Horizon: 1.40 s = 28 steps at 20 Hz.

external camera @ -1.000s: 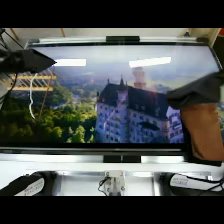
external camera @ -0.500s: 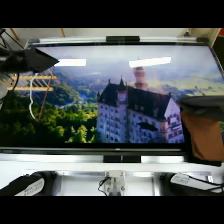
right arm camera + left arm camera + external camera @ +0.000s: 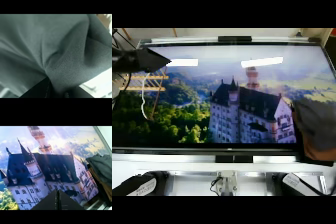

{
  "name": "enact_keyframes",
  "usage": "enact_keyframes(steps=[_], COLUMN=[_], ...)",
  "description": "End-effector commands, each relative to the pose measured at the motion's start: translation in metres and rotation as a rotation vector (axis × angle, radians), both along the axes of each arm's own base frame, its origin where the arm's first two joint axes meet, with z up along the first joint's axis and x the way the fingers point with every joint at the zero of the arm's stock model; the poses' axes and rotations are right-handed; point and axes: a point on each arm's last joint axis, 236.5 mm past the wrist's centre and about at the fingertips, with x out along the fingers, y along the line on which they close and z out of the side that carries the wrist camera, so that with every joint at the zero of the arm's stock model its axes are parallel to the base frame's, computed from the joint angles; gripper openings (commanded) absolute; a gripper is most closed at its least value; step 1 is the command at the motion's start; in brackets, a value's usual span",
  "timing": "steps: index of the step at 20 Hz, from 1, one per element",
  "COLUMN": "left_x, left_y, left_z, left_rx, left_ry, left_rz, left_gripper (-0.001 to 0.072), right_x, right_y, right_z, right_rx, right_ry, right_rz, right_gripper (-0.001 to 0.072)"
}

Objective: Fold the shirts.

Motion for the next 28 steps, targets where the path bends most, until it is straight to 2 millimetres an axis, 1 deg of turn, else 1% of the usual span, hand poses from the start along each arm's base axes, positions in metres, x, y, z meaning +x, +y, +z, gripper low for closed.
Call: enact_keyframes(steps=[1,2,3,4,5,6,7,8,9,10,11,12,13,14,15,16,17,18,19,20,21,22,23,25,28], left_x=[0.001,0.003,0.006,0.009,0.013,0.016,0.020,0.026,0.032,0.035,0.036,0.034,0.029,0.019,0.011,0.005,0.002,0.002,-0.001,-0.011,-0.023,-0.032,-0.034,-0.030,-0.023], left_y=[0.000,0.000,0.001,0.002,0.003,0.004,0.006,0.014,0.025,0.039,0.056,0.074,0.092,0.097,0.091,0.076,0.053,0.035,0.027,0.025,0.027,0.031,0.035,0.040,0.039], left_z=[0.000,0.001,0.003,0.005,0.006,0.004,-0.004,-0.021,-0.044,-0.072,-0.103,-0.131,-0.157,-0.179,-0.195,-0.206,-0.215,-0.224,-0.234,-0.248,-0.258,-0.266,-0.269,-0.268,-0.267], left_rx=[-0.001,-0.007,-0.012,-0.018,-0.022,-0.019,0.006,0.064,0.145,0.257,0.405,0.564,0.724,0.821,0.842,0.812,0.743,0.674,0.636,0.624,0.630,0.640,0.649,0.648,0.636], left_ry=[-0.001,-0.005,-0.015,-0.025,-0.033,-0.030,-0.021,0.012,0.063,0.122,0.187,0.241,0.310,0.386,0.447,0.473,0.458,0.424,0.413,0.426,0.447,0.468,0.475,0.468,0.446], left_rz=[0.002,0.011,0.020,0.031,0.041,0.045,0.054,0.084,0.127,0.170,0.205,0.227,0.237,0.208,0.170,0.122,0.075,0.070,0.090,0.103,0.102,0.098,0.102,0.119,0.130], left_gripper=[0.0033,0.0033,0.0033,0.0033,0.0033,0.0033,0.0032,0.0032,0.0031,0.0031,0.0031,0.0031,0.0033,0.0071,0.0325,0.0622,0.0650,0.0650,0.0650,0.0650,0.0650,0.0650,0.0650,0.0651,0.0650], right_x=[-0.038,-0.038,-0.040,-0.044,-0.042,-0.032,-0.011,0.019,0.052,0.087,0.121,0.148,0.168,0.183,0.194,0.199,0.201,0.197,0.191,0.185,0.183,0.182,0.182,0.182,0.182], right_y=[0.015,0.015,0.013,0.005,-0.006,-0.017,-0.031,-0.043,-0.049,-0.046,-0.031,-0.006,0.026,0.061,0.093,0.122,0.148,0.163,0.170,0.173,0.175,0.178,0.177,0.177,0.177], right_z=[-0.045,-0.048,-0.047,-0.042,-0.033,-0.020,-0.001,0.023,0.049,0.074,0.095,0.107,0.109,0.103,0.093,0.081,0.065,0.050,0.038,0.028,0.024,0.022,0.022,0.022,0.022], right_rx=[0.013,0.015,0.011,-0.020,-0.061,-0.106,-0.169,-0.240,-0.305,-0.355,-0.384,-0.387,-0.375,-0.344,-0.302,-0.245,-0.182,-0.136,-0.105,-0.078,-0.065,-0.049,-0.053,-0.054,-0.054], right_ry=[0.123,0.122,0.124,0.143,0.139,0.100,0.014,-0.105,-0.224,-0.342,-0.442,-0.499,-0.520,-0.514,-0.499,-0.475,-0.433,-0.369,-0.307,-0.254,-0.230,-0.226,-0.228,-0.229,-0.229], right_rz=[-0.027,-0.008,0.023,0.032,0.031,0.031,0.034,0.049,0.081,0.131,0.207,0.311,0.417,0.523,0.608,0.667,0.710,0.752,0.771,0.775,0.778,0.779,0.778,0.777,0.777], right_gripper=[0.0329,0.0621,0.0632,0.0632,0.0632,0.0631,0.0630,0.0629,0.0628,0.0628,0.0628,0.0628,0.0629,0.0628,0.0628,0.0629,0.0629,0.0631,0.0630,0.0630,0.0630,0.0630,0.0630,0.0630,0.0630])
